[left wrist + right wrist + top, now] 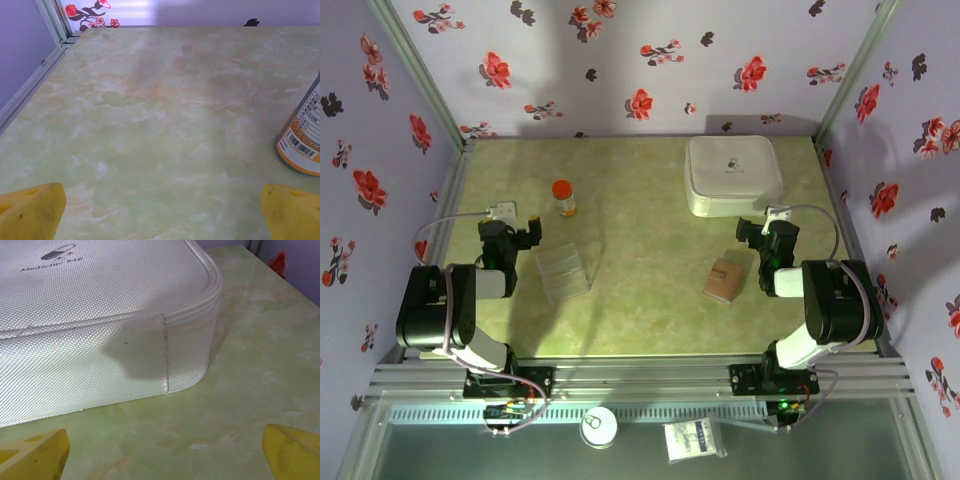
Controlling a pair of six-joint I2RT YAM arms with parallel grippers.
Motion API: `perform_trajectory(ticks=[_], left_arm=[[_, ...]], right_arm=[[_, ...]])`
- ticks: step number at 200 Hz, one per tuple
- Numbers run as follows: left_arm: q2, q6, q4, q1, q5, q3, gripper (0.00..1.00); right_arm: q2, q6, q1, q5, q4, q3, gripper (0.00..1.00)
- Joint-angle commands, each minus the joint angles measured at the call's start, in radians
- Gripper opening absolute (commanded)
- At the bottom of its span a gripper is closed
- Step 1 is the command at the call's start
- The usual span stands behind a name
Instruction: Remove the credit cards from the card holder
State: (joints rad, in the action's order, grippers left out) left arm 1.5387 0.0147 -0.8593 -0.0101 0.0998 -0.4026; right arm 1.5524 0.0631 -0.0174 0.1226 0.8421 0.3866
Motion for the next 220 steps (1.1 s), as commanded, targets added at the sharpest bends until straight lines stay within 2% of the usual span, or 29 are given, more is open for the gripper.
perform_trajectory(ticks=[1,220], left_arm=[[0.004,-0.022,-0.022,-0.001,-0.009,0.007,1.0],[0.005,-0.007,-0.013,0.011,-0.009,0.002,1.0]], right_arm=[[0.002,0.003,0.005,-0.012,0.034,0.004,0.99],[0.005,0.014,0.007,-0.003,0.023,0.011,0.99]])
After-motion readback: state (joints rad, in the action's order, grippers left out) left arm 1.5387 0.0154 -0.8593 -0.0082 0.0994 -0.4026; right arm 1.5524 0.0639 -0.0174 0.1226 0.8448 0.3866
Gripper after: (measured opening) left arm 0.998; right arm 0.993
